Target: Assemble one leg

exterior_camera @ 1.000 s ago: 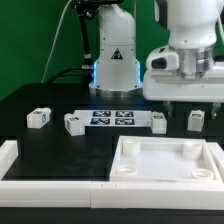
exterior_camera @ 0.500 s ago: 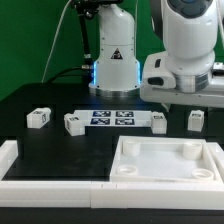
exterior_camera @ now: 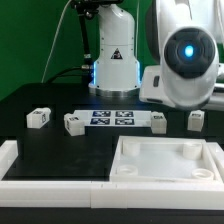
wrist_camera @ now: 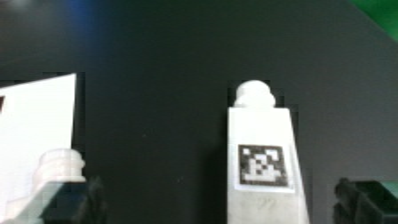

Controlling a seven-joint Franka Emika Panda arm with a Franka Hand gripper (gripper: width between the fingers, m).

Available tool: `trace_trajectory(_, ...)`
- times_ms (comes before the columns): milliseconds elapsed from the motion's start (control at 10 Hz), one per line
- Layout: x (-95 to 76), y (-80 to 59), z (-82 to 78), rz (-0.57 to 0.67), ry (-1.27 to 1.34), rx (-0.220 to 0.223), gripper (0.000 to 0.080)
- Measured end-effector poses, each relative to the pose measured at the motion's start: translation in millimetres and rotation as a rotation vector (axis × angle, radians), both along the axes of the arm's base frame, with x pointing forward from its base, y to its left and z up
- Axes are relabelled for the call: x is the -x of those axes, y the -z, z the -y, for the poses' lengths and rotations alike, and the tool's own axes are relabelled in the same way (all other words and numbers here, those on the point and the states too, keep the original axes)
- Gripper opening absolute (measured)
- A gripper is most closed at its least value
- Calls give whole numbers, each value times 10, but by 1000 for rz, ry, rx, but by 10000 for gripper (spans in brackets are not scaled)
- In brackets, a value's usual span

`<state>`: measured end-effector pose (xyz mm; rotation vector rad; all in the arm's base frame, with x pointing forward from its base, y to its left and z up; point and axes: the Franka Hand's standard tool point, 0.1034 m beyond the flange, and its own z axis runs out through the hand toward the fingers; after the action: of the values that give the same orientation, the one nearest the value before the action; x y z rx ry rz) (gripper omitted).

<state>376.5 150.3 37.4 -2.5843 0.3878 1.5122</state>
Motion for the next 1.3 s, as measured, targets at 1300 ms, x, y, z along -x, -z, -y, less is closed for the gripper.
trace_trajectory(1300,231,243,-175,-2,-36,21,373)
